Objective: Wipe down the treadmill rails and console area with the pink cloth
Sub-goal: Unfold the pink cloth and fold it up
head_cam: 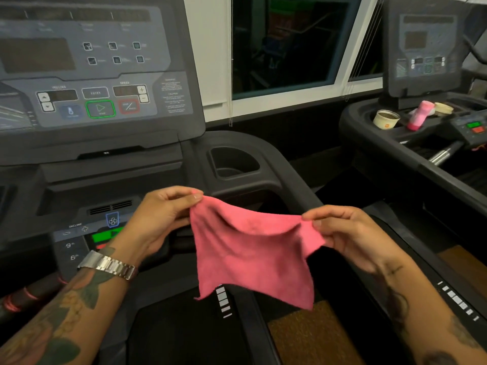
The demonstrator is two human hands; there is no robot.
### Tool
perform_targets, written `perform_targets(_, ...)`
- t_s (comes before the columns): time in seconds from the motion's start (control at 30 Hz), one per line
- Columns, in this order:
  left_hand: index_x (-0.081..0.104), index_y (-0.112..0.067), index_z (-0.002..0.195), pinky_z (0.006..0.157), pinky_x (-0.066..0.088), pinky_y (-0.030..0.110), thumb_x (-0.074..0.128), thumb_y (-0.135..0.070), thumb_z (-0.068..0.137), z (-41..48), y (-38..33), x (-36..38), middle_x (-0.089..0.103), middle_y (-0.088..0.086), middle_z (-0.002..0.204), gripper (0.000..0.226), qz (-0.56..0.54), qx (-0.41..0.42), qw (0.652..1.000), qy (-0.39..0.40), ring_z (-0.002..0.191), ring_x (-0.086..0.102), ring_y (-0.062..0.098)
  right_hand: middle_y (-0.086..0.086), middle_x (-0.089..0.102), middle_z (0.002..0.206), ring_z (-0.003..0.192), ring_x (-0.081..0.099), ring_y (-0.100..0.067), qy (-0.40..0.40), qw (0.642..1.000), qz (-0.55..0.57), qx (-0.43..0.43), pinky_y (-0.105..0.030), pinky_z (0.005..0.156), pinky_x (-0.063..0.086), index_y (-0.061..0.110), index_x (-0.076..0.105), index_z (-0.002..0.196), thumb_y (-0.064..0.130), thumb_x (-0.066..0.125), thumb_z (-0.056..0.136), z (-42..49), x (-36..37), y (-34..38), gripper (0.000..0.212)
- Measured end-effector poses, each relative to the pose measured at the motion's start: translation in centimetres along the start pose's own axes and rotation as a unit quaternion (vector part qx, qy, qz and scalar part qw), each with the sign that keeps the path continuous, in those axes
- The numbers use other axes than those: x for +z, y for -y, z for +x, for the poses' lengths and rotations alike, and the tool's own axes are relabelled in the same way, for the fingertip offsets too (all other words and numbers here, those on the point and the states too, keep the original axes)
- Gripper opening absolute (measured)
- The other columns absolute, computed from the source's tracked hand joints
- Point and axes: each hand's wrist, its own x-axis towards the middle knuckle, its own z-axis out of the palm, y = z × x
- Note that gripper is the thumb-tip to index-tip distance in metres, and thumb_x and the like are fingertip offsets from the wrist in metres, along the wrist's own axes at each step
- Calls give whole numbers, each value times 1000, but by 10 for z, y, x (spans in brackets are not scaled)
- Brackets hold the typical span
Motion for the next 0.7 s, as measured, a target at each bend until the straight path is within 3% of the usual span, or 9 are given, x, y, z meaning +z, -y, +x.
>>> perform_targets(0.07,72,-6,97,87,57,37,69,-8,81,-6,0,16,74,11,93,16,-11,6,1000,28,89,67,21,-20,70,97,79,71,-19,19,1000,21,-12,-25,69,58,-2,73,102,-12,67,67,2,19,5,36)
perform_targets(0.13,72,-3,100,87,57,37,68,-5,81,-13,-2,32,73,16,99,19,-23,21,998,58,93,70,25,-20,70,99,81,71,-20,19,999,8,-28,-26,69,59,-3,71,106,-13,63,72,8,38,7,36)
perform_targets(0.27,71,-1,104,84,58,34,65,0,84,-26,-3,58,74,14,100,21,-8,71,992,103,97,71,25,-19,70,84,73,69,-22,-36,997,-50,-53,-31,68,61,1,74,91,-8,70,77,19,69,8,17)
perform_targets(0.43,75,-9,102,86,57,36,69,-6,82,-33,2,71,76,7,97,20,28,109,988,110,97,71,23,-10,66,62,54,60,-14,-88,983,-152,-62,-24,53,48,7,70,75,-1,69,78,29,80,5,9)
perform_targets(0.57,75,-14,104,92,53,41,71,-13,83,-36,5,71,76,1,100,22,66,123,984,107,100,70,17,-6,63,56,50,55,-12,-107,971,-208,-40,-26,51,44,12,67,65,15,77,72,31,82,2,12)
perform_targets(0.7,75,-19,104,92,54,35,69,-15,85,-38,4,70,75,-7,99,20,138,153,972,109,99,69,7,0,63,55,52,59,-11,-129,953,-273,-20,-32,54,49,13,66,62,41,76,55,34,84,0,31)
